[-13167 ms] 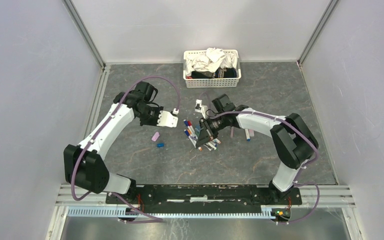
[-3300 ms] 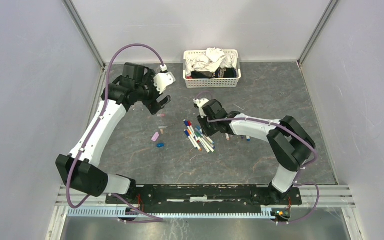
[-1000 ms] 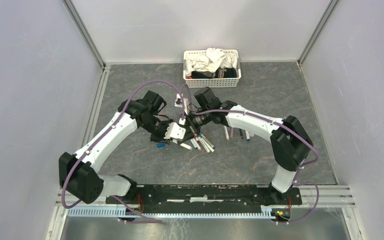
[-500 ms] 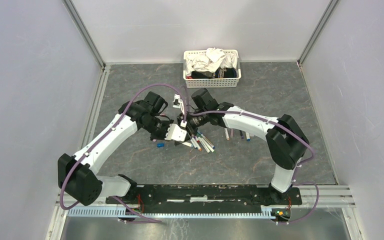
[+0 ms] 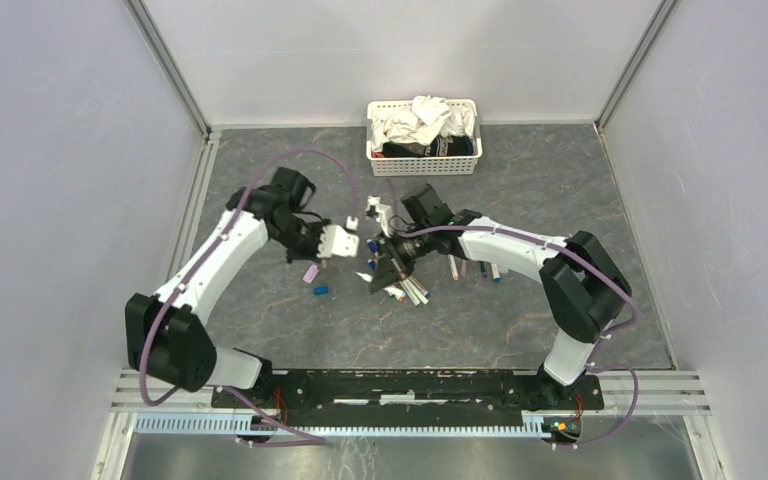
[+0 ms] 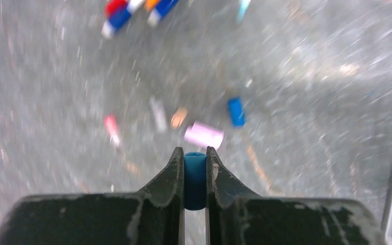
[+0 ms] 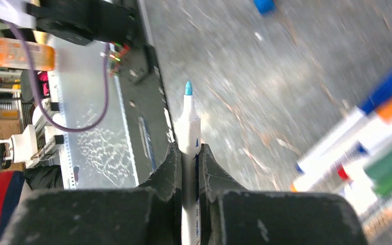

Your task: Open the pen caps

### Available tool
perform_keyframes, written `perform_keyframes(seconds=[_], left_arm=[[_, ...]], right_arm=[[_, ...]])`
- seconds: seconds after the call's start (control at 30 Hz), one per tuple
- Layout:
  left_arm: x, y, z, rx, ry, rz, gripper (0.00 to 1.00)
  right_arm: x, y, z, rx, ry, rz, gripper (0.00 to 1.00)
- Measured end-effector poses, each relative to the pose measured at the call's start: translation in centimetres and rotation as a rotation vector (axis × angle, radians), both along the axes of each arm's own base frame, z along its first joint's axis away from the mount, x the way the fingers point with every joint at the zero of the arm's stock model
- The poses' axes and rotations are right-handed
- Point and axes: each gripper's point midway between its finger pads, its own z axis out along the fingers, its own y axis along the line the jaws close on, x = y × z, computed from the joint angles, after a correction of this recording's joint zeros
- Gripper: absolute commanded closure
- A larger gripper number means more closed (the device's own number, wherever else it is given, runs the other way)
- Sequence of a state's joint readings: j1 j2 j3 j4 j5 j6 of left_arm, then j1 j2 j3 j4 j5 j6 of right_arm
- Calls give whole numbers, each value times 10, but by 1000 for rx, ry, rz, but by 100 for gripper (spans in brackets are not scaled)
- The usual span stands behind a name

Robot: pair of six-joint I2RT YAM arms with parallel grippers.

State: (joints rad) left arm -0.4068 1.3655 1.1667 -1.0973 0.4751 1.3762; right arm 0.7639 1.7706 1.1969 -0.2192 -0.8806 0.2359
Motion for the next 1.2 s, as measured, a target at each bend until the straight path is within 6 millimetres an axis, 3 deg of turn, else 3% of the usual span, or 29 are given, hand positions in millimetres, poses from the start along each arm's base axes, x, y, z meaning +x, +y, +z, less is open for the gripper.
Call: perform_keyframes(seconds=[0.07, 0.17, 0.3, 0.4, 0.53, 0.67, 0.8, 0.97, 1.03, 1.2], left_arm=[[25, 30, -2, 41, -17, 100, 98], [43, 54, -6, 81, -34, 175, 98], [53, 55, -11, 85, -60, 192, 98], [59, 53, -24, 70, -58, 243, 98], [69, 54, -57, 83, 9, 352, 98], [87, 62, -90, 123, 57, 489, 93], [97, 67, -108, 142, 80, 579, 79], [100, 64, -110, 120, 90, 622, 58], [98, 63, -110, 114, 99, 622, 46], [88, 55, -109, 83, 158, 604, 37]], right_arm=[[1, -24, -19, -72, 28, -42, 100], [5, -50, -41, -155, 64, -94, 100], [21, -77, -54, -237, 56, -188, 100], [48, -101, -53, -286, -12, -323, 100], [91, -144, -49, -389, -141, -563, 100], [107, -169, -54, -466, -204, -705, 100], [115, -184, -64, -533, -218, -786, 100], [128, -195, -70, -578, -247, -865, 98], [130, -198, -73, -595, -253, -882, 96], [135, -203, -90, -642, -244, -908, 84]])
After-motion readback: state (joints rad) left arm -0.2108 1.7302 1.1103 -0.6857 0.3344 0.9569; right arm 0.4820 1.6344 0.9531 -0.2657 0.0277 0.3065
